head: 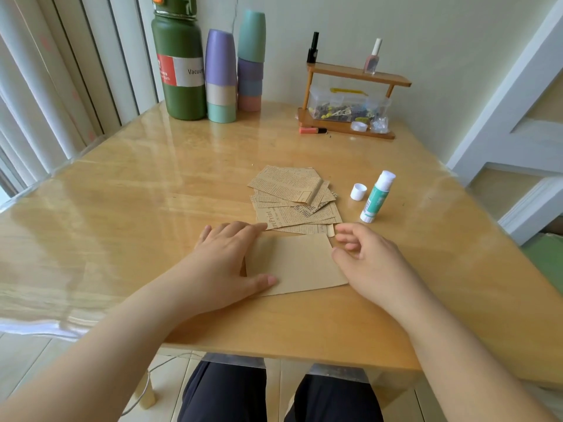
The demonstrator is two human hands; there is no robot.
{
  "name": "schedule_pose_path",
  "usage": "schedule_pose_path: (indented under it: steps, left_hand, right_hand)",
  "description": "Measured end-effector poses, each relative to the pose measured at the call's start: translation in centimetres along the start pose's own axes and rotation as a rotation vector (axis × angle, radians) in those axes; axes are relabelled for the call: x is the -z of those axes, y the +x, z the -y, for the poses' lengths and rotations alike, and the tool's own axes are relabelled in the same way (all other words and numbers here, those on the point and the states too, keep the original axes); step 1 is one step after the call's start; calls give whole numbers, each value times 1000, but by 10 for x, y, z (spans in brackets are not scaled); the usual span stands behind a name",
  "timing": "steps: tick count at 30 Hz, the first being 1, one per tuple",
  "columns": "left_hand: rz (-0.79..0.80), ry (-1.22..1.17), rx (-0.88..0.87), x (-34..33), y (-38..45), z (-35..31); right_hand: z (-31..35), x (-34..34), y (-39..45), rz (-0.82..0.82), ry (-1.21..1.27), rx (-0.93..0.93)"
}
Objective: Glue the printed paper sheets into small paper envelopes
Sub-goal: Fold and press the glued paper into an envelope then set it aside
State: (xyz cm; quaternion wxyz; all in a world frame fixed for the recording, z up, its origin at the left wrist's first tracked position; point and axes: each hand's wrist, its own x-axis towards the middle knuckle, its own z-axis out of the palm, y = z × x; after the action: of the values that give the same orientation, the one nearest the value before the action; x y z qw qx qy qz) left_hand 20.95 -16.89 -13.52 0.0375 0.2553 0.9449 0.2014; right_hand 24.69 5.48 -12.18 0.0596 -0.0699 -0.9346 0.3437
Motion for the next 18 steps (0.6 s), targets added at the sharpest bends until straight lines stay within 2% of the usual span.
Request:
schedule_pose_path:
  steps: [6, 13, 16, 18]
  left_hand:
    - [-32, -124, 3, 1, -1, -4]
    - [-269, -426, -36, -2, -3, -3]
    - [-373, -720, 7, 3, 1, -2]
    - [-440, -891, -4, 10, 3, -6]
  right_hand:
    - [5, -7, 4, 4, 150, -49]
    - [8, -8, 5, 5, 551, -110]
    - [10, -5, 4, 33, 653, -10]
    - [12, 1, 5, -11, 645, 118]
